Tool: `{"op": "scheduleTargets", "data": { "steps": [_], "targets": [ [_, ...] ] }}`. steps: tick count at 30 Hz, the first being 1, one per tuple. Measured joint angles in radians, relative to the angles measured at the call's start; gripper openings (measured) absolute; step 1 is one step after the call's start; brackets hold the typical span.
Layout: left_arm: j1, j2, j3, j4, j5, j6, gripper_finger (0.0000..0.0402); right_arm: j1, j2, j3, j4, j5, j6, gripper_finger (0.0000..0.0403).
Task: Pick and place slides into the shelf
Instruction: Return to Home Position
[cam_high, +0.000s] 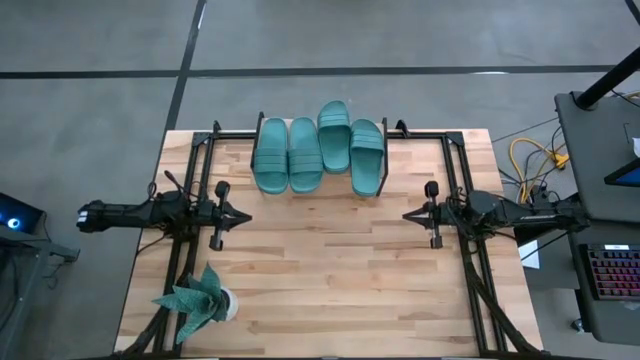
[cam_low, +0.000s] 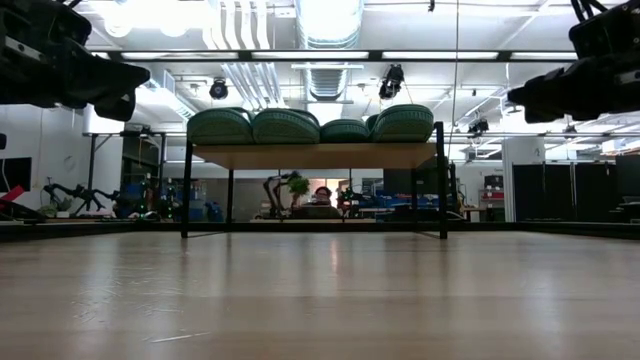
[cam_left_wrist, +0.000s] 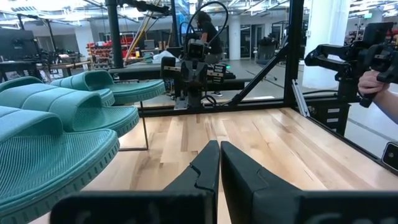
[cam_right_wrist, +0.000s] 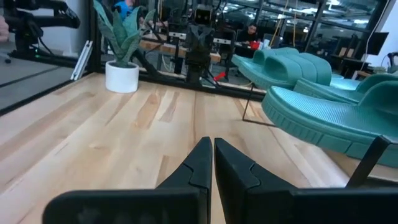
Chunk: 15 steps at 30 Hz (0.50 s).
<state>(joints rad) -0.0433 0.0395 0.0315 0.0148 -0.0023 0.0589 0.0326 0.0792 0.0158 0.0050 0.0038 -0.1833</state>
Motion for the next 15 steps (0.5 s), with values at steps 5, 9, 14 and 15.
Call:
{"op": "scheduleTargets", "data": {
  "steps": [5, 9, 14, 15],
  "targets": [
    [0.000, -0.002, 0.000, -0.001, 0.000, 0.000, 0.0000, 0.000, -0.027, 0.000, 0.008, -0.002, 0.003, 0.0008],
    [0.000, 0.002, 0.001, -0.001, 0.000, 0.000, 0.0000, 0.000, -0.058, 0.000, -0.002, -0.003, 0.024, 0.0009],
    [0.000, 0.002, 0.001, 0.000, -0.002, 0.000, 0.0000, 0.000, -0.064, 0.000, 0.002, -0.003, 0.026, 0.0009],
    [0.000, 0.002, 0.001, 0.001, -0.002, 0.000, 0.0000, 0.000, -0.064, 0.000, 0.005, -0.003, 0.026, 0.0009]
  ]
}}
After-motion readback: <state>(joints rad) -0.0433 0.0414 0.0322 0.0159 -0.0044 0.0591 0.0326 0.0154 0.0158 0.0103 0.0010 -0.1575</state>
